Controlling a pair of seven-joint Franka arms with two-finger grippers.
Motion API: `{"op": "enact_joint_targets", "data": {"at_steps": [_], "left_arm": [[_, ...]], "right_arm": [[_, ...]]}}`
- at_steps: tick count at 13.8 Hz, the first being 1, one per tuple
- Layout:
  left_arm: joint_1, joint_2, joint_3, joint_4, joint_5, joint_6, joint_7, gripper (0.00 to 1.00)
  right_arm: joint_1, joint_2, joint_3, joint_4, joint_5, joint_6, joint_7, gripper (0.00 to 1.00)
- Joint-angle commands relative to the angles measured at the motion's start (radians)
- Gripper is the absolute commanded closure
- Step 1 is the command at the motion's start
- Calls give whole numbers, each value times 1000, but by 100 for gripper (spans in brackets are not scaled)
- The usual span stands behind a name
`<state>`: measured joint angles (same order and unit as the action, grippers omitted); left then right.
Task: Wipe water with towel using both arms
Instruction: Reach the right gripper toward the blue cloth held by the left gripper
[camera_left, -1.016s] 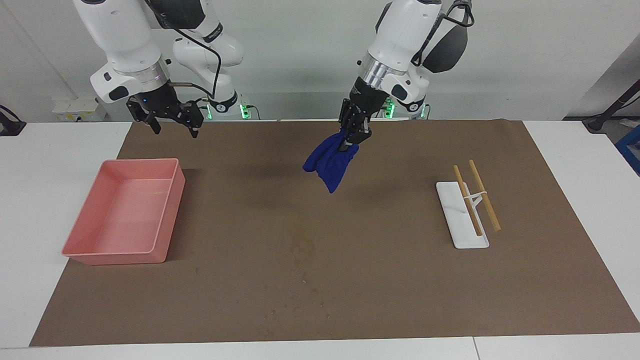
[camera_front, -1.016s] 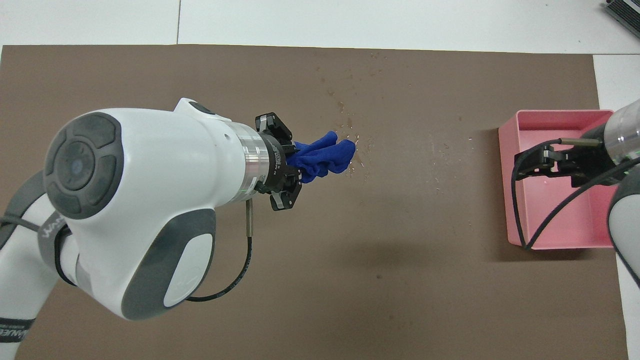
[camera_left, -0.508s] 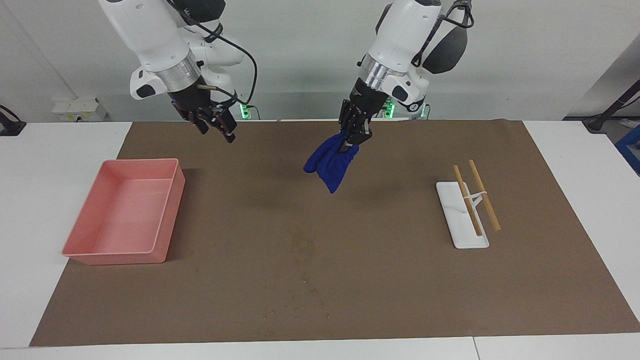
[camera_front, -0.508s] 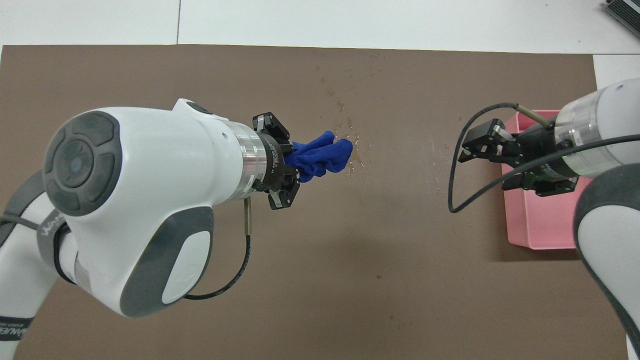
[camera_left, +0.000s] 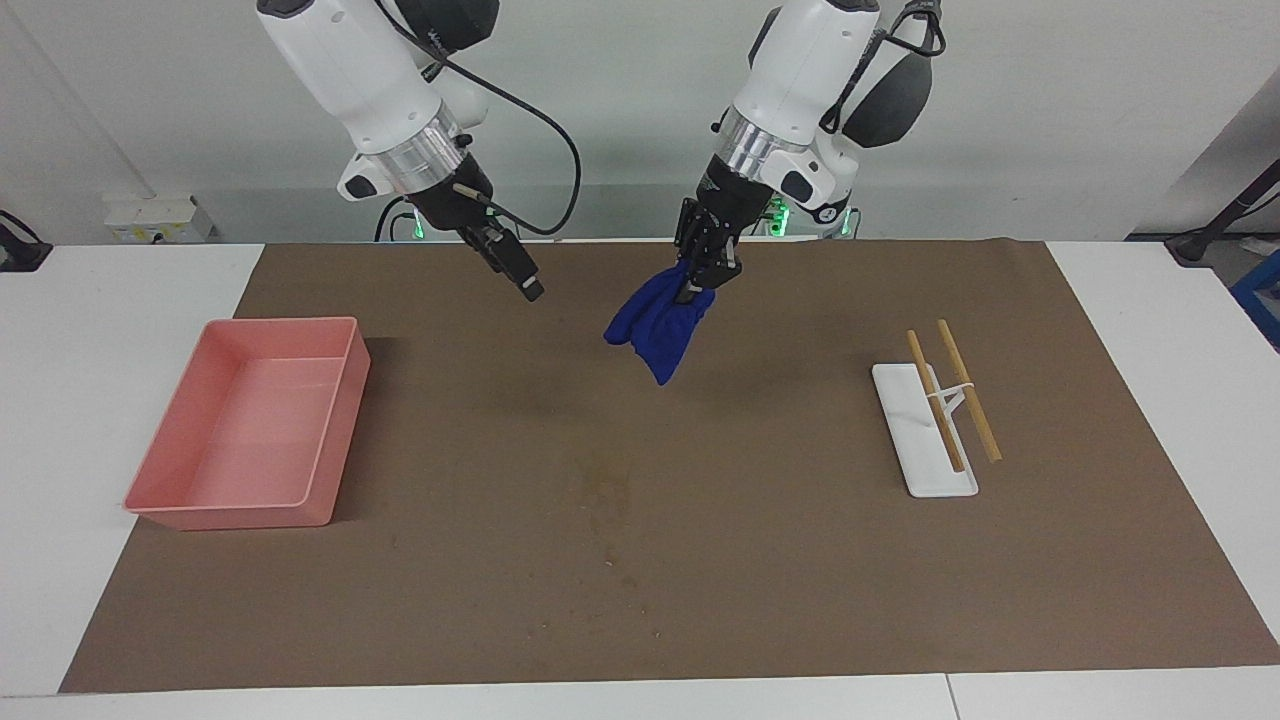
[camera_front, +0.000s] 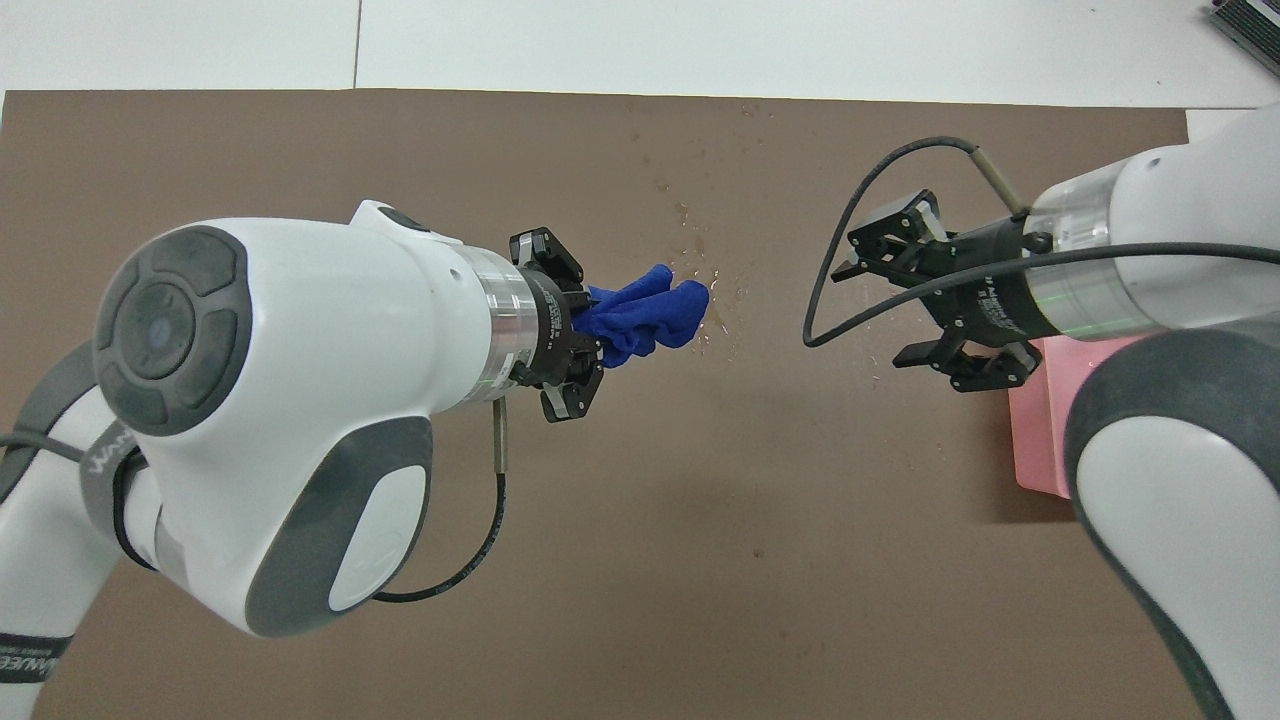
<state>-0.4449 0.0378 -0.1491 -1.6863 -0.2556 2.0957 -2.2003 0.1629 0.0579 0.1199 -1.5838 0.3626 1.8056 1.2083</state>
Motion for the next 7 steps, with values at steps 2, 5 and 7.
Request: {"op": "enact_joint_targets", "data": {"at_steps": [2,5,7], "left_arm": [[-34,-10,10,0,-19,52,-80,100],[-102,-4,11,2,-4,151,-214,100],[-153,-2,11,4,45,187,-295,100]], "right_arm": [[36,33,4,7,39,64,141,12],[72,46,4,1,42,130,256,12],[75,54,4,-1,97,156,289,12]]}}
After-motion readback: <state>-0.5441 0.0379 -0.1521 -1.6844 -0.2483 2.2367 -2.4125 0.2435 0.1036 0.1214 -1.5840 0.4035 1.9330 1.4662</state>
